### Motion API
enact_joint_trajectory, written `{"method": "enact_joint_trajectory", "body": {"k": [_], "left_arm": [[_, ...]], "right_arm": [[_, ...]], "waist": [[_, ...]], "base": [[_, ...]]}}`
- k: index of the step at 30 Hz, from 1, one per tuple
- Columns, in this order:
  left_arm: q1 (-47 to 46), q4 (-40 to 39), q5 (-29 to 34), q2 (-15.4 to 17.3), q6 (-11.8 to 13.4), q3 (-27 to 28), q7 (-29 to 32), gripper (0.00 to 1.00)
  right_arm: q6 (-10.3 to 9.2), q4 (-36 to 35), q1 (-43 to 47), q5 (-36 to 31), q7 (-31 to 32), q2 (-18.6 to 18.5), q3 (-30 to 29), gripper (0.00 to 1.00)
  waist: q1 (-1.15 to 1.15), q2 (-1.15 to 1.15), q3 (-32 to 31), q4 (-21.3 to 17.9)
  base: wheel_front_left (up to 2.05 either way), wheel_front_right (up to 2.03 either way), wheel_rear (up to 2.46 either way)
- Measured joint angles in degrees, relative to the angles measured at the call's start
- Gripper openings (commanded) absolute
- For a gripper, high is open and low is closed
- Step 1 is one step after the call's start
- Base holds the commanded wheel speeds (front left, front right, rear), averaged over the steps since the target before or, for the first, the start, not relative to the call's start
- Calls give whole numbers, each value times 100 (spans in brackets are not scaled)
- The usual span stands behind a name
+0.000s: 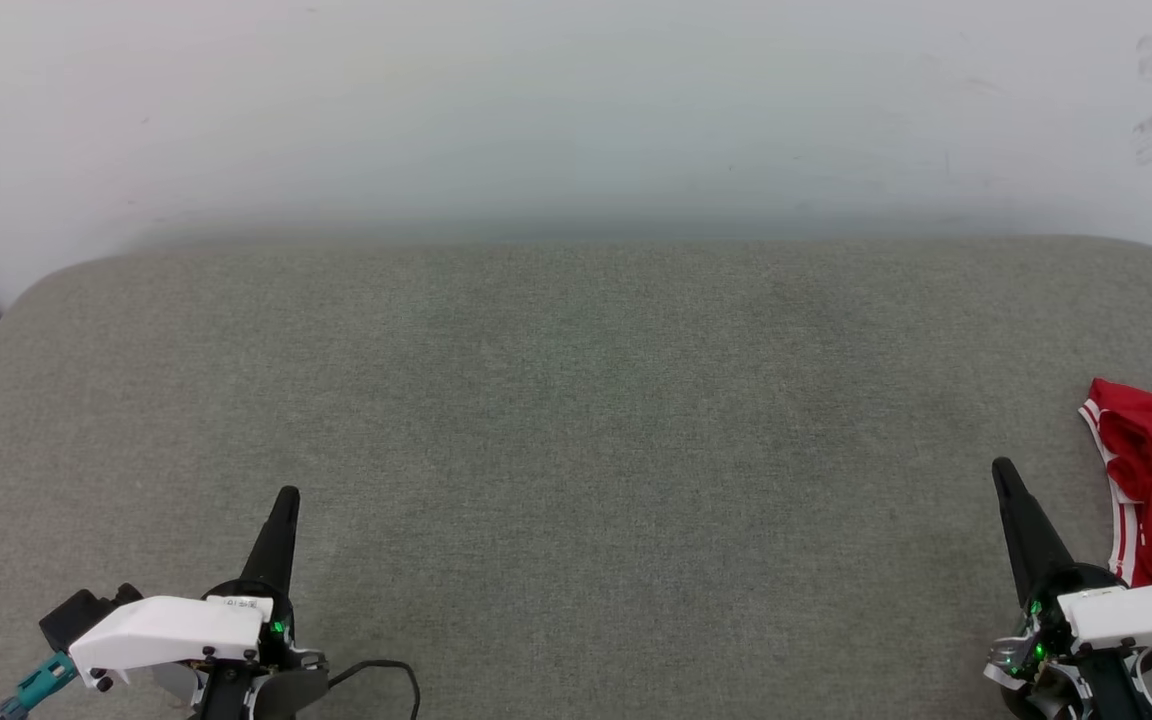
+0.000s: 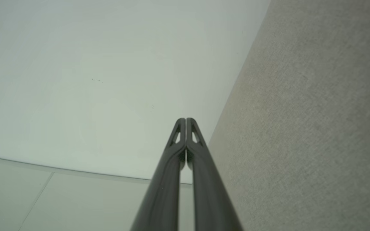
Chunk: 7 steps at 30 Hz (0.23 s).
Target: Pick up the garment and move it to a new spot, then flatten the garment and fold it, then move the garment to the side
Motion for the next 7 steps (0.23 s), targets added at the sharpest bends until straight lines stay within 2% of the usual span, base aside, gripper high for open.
{"method": "enact_joint_trajectory", "body": {"k": [7], "left_arm": [[-33, 34, -237, -91, -75, 100, 82, 0]], "right_arm": [[0, 79, -64, 314, 29, 7, -20, 0]], "waist": [[0, 0, 9, 8]], "base": [[0, 0, 0]]}}
